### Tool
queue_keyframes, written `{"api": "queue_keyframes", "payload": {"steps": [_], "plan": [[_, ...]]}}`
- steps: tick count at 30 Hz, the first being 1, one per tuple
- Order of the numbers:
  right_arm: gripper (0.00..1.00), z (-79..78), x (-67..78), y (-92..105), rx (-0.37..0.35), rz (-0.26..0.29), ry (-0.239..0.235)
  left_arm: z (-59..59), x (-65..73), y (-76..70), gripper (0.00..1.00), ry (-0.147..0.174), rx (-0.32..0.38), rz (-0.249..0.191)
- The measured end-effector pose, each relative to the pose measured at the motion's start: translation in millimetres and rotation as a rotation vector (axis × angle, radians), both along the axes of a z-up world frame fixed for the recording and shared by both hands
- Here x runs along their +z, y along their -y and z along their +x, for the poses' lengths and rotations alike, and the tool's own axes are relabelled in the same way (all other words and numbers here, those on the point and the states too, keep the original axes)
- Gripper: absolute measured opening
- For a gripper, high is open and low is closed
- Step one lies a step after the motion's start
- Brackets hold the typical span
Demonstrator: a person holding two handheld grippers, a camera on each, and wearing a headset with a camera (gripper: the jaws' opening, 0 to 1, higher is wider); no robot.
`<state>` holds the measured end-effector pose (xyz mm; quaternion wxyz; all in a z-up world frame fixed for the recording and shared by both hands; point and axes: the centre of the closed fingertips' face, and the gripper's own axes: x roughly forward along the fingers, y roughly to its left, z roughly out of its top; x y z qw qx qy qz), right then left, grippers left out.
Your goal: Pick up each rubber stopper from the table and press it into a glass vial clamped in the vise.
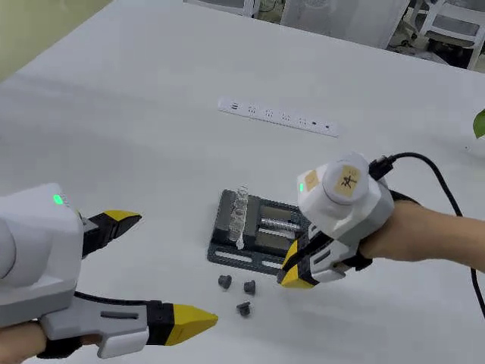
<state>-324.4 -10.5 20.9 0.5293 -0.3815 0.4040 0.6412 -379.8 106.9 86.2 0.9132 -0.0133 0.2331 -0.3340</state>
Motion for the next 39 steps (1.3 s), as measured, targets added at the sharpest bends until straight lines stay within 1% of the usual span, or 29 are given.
{"api": "queue_keyframes", "payload": {"steps": [2,4,7,9,11,12,14,15,17,19,20,23,24,26,29,30,35,37,39], "plan": [[0.07,4.0,9.9,-0.1,0.000,-0.005,0.003,-0.4,-1.3,0.4,0.99,-0.003,-0.005,0.003],[0.07,15.0,14.2,-1.8,0.003,-0.003,0.017,-0.2,-2.3,0.8,0.99,-0.007,-0.005,0.004],[0.07,27.3,25.4,-6.4,0.015,0.000,0.040,0.8,-3.2,1.2,0.98,-0.009,-0.004,0.000],[0.07,35.5,29.1,-9.7,0.022,0.006,0.060,2.0,-3.7,1.8,0.98,-0.011,-0.004,-0.003],[0.07,43.1,31.4,-13.1,0.027,0.010,0.059,4.9,-4.7,3.0,0.98,-0.011,-0.003,-0.004],[0.07,48.4,31.8,-15.4,0.033,0.011,0.066,6.6,-5.0,4.1,0.98,-0.010,-0.002,-0.005],[0.06,51.7,34.1,-16.0,0.059,-0.003,0.080,8.4,-4.4,6.0,0.98,-0.010,-0.003,-0.011],[0.06,57.1,35.7,-18.5,0.059,-0.001,0.083,10.2,-4.3,7.8,0.98,-0.007,-0.005,-0.008],[0.06,62.2,38.5,-21.9,0.069,0.000,0.087,12.3,-4.9,10.9,0.98,-0.006,-0.009,-0.007],[0.06,66.2,39.5,-23.8,0.086,-0.009,0.088,14.1,-6.3,12.5,0.98,-0.009,-0.011,-0.010],[0.06,71.2,40.1,-26.6,0.094,-0.009,0.098,15.6,-7.6,12.7,0.98,-0.010,-0.010,-0.013],[0.06,76.4,42.7,-33.6,0.114,-0.011,0.100,17.6,-9.0,14.9,0.98,-0.013,-0.010,-0.021],[0.06,77.8,43.4,-35.8,0.120,-0.013,0.099,17.9,-9.7,15.9,0.98,-0.014,-0.013,-0.020],[0.06,85.5,43.4,-42.9,0.133,-0.013,0.101,18.7,-12.2,17.2,0.98,-0.018,-0.018,-0.017],[0.06,90.4,44.6,-50.8,0.156,-0.015,0.102,19.9,-15.1,17.5,0.98,-0.025,-0.021,-0.018],[0.06,94.5,43.8,-54.4,0.173,-0.018,0.104,20.6,-15.8,17.3,0.98,-0.026,-0.023,-0.018],[0.06,98.0,43.8,-65.3,0.213,-0.025,0.100,23.9,-18.8,15.1,0.98,-0.034,-0.020,-0.022],[0.06,100.8,41.6,-70.3,0.231,-0.035,0.106,25.3,-19.3,14.1,0.98,-0.036,-0.016,-0.026],[0.06,101.3,39.6,-74.3,0.244,-0.037,0.098,26.4,-19.3,13.4,0.98,-0.035,-0.012,-0.031]]}}
